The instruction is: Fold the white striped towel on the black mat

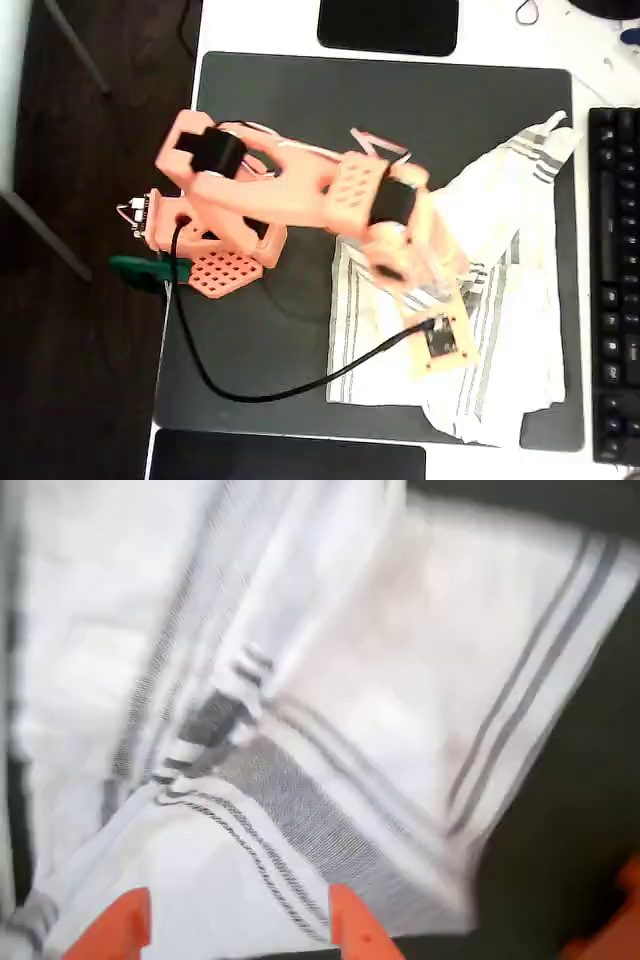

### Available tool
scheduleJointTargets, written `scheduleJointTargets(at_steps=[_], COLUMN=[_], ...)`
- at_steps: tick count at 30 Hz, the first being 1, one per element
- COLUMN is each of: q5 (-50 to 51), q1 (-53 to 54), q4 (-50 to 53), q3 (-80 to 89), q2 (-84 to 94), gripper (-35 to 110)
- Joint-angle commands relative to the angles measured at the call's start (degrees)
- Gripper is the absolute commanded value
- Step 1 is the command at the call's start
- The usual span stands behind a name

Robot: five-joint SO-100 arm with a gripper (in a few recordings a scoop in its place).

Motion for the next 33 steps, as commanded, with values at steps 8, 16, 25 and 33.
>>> scheduleJointTargets(at_steps=[8, 16, 25, 33], q5=[26.28, 32.43, 35.51, 17.75], q1=[-5.62, -5.54, -6.68, -6.15], q4=[-2.81, -4.83, -4.66, -0.70], q3=[-11.43, -17.75, -21.01, -20.21], q2=[-17.67, -26.02, -34.28, -20.39], gripper=[21, 20, 0, 0])
